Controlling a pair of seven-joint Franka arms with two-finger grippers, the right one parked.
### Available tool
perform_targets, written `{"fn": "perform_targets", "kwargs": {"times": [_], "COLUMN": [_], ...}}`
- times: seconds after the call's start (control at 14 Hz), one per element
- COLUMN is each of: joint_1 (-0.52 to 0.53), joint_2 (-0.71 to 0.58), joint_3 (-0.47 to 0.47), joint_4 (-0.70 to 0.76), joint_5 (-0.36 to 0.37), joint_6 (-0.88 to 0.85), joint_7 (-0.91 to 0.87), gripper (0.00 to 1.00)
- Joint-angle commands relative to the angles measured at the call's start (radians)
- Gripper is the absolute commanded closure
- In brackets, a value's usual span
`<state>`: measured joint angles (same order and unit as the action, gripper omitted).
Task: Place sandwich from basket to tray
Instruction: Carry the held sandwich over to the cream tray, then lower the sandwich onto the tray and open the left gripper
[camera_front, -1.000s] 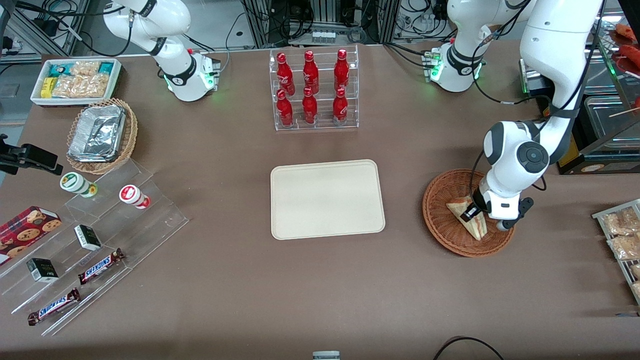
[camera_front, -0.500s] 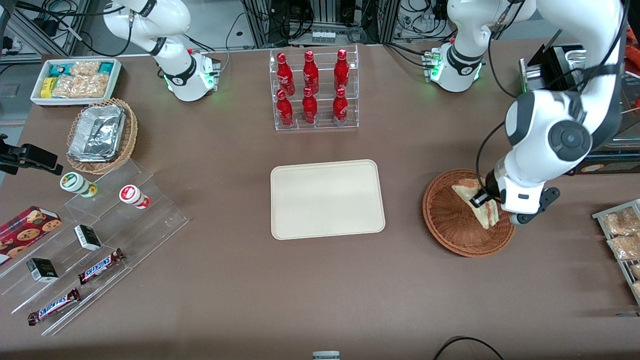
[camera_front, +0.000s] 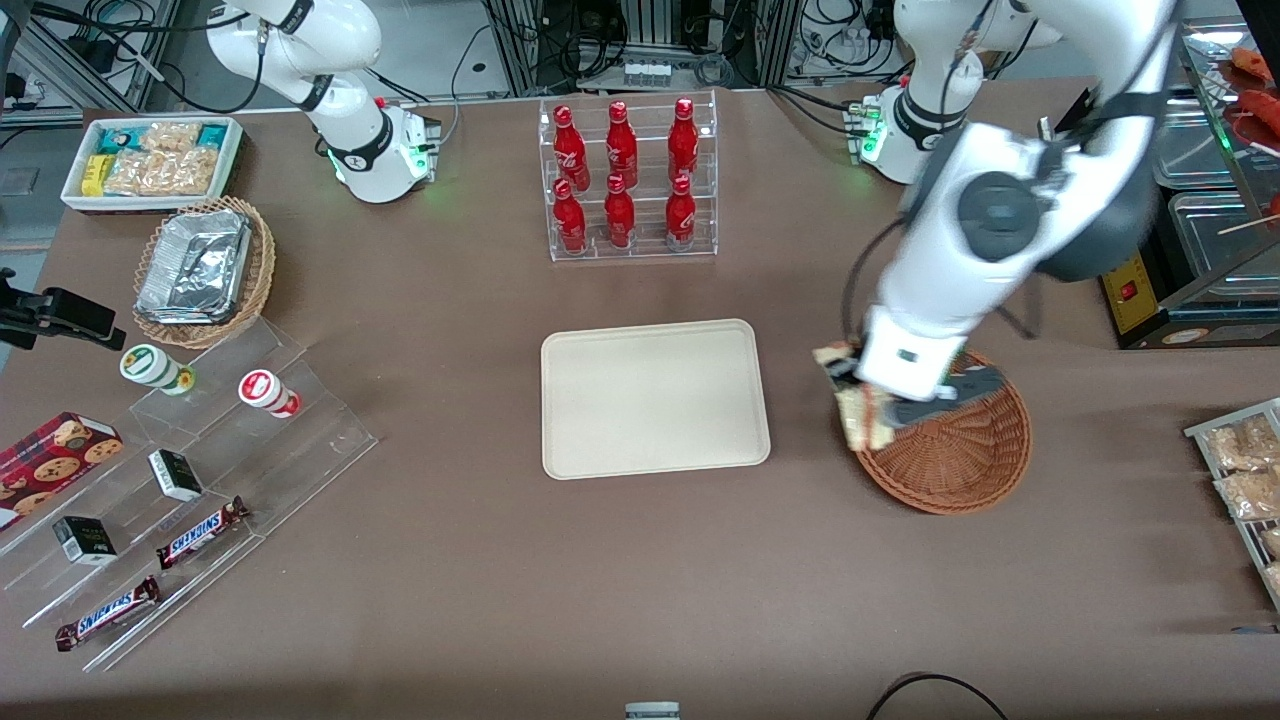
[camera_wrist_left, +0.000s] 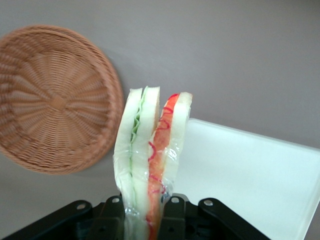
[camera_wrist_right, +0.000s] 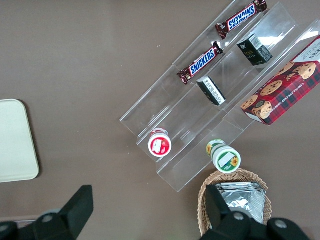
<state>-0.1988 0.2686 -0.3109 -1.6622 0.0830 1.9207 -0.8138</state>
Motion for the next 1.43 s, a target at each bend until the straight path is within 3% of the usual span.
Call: {"fn": "perform_targets", "kwargs": {"times": [0.0, 0.36, 0.71, 1.21, 1.36], "joint_1": [-0.115, -0.240, -0.329, -0.386, -0.393], "joint_2": [0.111, 0.269, 0.426, 0.566, 0.586], "joint_3": [0.004, 0.009, 0.010, 0.016, 0.016], "joint_4": [0.102, 0.183, 0.254, 0.311, 0.311], "joint_5": [0.037, 0.040, 0.133, 0.136, 0.170], "joint_6": [-0.015, 0.041, 0.113, 0.208, 0.233], "joint_7": [-0.077, -0.100, -0.200, -0.196, -0.202], "gripper": [1.00, 1.00, 1.00, 1.00, 1.00]}}
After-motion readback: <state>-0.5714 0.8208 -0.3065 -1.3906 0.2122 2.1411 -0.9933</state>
